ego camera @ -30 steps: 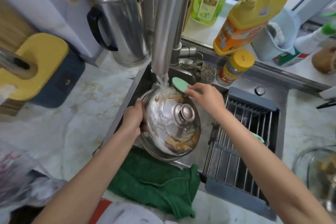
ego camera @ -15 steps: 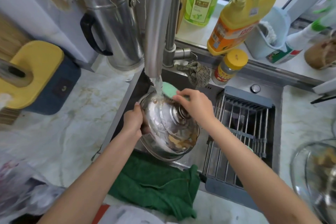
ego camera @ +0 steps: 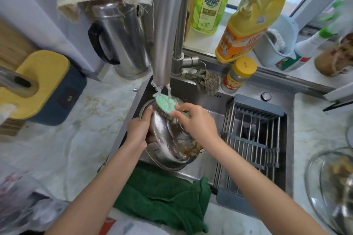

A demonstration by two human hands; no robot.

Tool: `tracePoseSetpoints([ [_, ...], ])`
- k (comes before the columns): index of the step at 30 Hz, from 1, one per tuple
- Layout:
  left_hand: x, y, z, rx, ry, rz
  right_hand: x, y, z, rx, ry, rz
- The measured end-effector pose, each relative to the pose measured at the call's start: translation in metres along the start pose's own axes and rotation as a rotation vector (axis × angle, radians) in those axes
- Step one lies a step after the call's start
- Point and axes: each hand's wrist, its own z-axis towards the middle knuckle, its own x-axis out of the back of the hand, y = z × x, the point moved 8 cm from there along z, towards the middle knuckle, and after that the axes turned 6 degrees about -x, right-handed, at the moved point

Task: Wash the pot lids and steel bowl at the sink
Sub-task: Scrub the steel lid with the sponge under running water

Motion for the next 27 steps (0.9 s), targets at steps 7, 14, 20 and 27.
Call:
tracePoseSetpoints([
  [7, 0.0, 0.006, -0.013, -0.048, -0.008, -0.018, 0.001, -0.003, -0.008, -0.028, -0.002, 0.017],
  [14, -0.003, 0.001, -0.017, -0.025, -0.036, -0.042, 0.009, 0.0, 0.012, -0.12, 0.036, 0.013],
  [20, 0.002, 0.004, -0.02, -0.053, -0.038, -0.027, 0.017, 0.003, 0.022, -0.145, 0.045, -0.038],
  [27, -0.001, 0.003, -0.016, -0.037, -0.029, -0.029, 0.009, -0.01, 0.002, -0.027, 0.05, -0.072],
])
